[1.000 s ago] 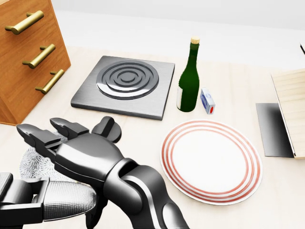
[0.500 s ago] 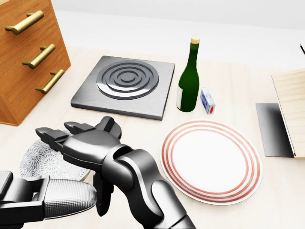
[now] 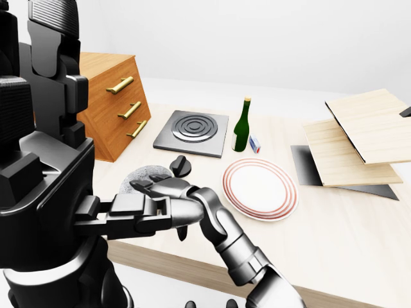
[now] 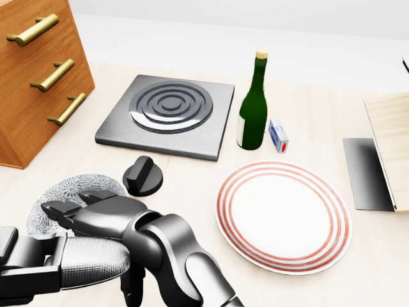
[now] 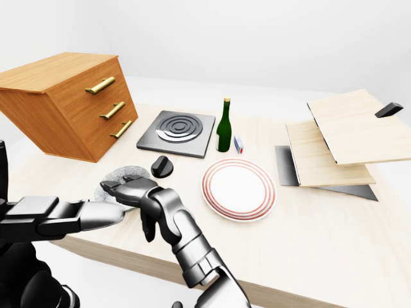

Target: Pick up the akita bowl and put it on the plate.

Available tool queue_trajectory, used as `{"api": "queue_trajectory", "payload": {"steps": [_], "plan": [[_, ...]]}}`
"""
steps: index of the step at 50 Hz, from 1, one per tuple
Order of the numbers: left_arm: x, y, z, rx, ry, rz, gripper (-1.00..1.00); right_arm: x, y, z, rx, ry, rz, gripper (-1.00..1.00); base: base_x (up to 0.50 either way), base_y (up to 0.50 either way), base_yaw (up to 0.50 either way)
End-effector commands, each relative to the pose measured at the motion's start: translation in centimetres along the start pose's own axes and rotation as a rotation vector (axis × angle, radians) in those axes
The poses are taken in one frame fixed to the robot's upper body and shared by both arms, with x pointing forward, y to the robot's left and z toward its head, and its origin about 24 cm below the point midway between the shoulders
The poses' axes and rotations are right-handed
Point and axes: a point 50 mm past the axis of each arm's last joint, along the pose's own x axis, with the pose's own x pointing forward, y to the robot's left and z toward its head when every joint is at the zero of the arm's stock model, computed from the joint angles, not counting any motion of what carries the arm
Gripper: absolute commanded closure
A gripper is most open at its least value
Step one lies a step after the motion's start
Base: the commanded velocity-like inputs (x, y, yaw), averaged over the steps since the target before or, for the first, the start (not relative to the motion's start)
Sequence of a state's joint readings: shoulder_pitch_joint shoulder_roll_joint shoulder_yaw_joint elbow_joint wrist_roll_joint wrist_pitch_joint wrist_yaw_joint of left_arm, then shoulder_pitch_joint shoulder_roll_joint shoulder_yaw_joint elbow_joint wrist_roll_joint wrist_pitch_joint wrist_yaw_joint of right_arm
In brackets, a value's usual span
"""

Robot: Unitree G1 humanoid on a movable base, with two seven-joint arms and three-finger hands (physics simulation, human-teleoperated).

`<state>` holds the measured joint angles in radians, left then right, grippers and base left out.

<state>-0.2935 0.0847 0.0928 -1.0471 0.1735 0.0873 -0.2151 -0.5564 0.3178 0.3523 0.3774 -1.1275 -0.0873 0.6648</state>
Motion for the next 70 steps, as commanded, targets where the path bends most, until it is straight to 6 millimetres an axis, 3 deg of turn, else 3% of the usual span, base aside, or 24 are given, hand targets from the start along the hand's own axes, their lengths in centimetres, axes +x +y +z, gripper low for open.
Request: {"api": "queue_trajectory", "payload": {"steps": [1,6,23,29,31,38,45,70], "plan": [[-0.1,0.0,-0.1,0.026,0.015,-0.005,-0.91,0.8,1.4,-0.3,-0.003,0.026,0.079,-1.0,0.0,0.0,0.0],[-0.2,0.0,-0.2,0.043,0.032,-0.009,-0.91,1.3,0.2,-1.1,-0.022,0.058,0.057,-1.0,0.0,0.0,0.0],[-0.2,0.1,-0.3,0.073,0.05,-0.014,-0.91,2.8,-0.3,-4.4,-0.125,0.202,0.0,-1.0,0.0,0.0,0.0],[-0.2,0.1,-0.3,0.07,0.048,-0.014,-0.91,3.3,-0.9,-3.8,-0.145,0.192,-0.077,-1.0,0.0,0.0,0.0],[-0.3,0.1,-0.4,0.061,0.052,-0.011,-0.91,3.5,-1.9,-3.5,-0.228,0.192,-0.204,-1.0,0.0,0.0,0.0],[-0.3,0.2,-0.4,0.051,0.048,-0.008,-0.91,3.7,-1.9,-3.5,-0.217,0.19,-0.229,-1.0,0.0,0.0,0.0],[-0.6,0.2,-0.5,0.036,0.066,-0.001,-0.91,3.7,0.0,-3.3,-0.199,0.18,-0.193,-1.0,0.0,0.0,0.0],[-1.1,0.5,-0.7,0.009,0.087,0.014,-0.91,4.0,2.4,-4.1,-0.189,0.206,-0.136,-1.0,0.0,0.0,0.0]]}}
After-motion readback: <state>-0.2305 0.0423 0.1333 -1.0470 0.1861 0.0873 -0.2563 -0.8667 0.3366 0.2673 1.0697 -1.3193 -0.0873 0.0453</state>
